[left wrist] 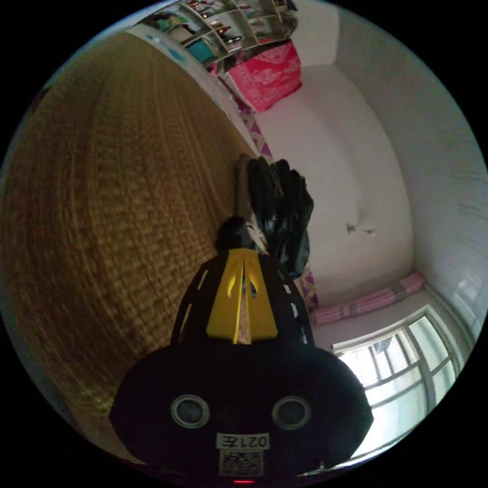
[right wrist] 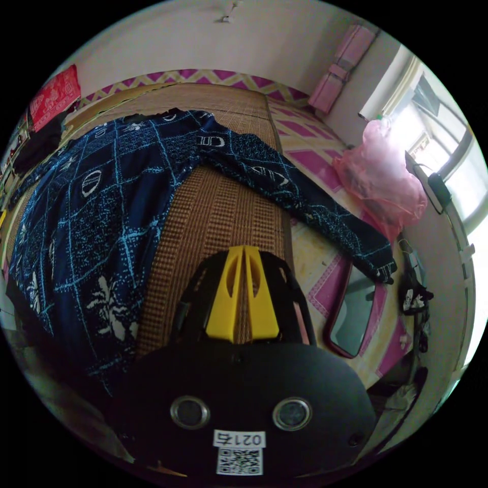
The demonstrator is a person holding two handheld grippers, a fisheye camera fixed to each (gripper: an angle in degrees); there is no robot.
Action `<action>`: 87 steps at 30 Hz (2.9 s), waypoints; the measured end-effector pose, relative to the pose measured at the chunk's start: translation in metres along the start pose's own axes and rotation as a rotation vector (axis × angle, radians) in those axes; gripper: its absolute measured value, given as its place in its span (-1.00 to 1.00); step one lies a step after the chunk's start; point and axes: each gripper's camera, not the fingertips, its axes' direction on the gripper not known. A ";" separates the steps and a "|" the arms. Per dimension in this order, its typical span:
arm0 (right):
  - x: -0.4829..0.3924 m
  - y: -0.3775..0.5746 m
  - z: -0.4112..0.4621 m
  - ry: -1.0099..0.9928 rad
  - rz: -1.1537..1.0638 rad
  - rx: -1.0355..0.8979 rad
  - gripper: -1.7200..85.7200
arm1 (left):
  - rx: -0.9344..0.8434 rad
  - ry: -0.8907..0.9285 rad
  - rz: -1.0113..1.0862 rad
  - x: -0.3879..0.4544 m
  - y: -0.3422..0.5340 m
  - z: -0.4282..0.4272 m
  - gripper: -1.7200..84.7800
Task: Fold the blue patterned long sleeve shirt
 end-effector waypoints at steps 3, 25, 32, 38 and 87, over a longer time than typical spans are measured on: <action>-0.001 0.001 0.000 0.002 -0.001 0.000 -0.98 | -0.030 -0.063 0.146 0.022 -0.016 0.010 -0.96; 0.022 0.005 0.006 -0.044 0.042 -0.004 -0.97 | -0.215 0.022 0.273 0.049 0.025 0.099 -0.98; 0.042 0.007 0.011 -0.083 0.060 -0.002 -0.97 | -0.182 0.141 0.509 0.213 0.117 0.124 -0.98; 0.063 0.009 0.017 -0.129 0.086 -0.001 -0.97 | -0.296 0.186 0.833 0.401 0.276 0.202 -0.98; 0.203 0.013 0.048 -0.255 0.145 0.006 -0.97 | -0.966 0.414 1.086 0.460 1.156 0.727 -0.68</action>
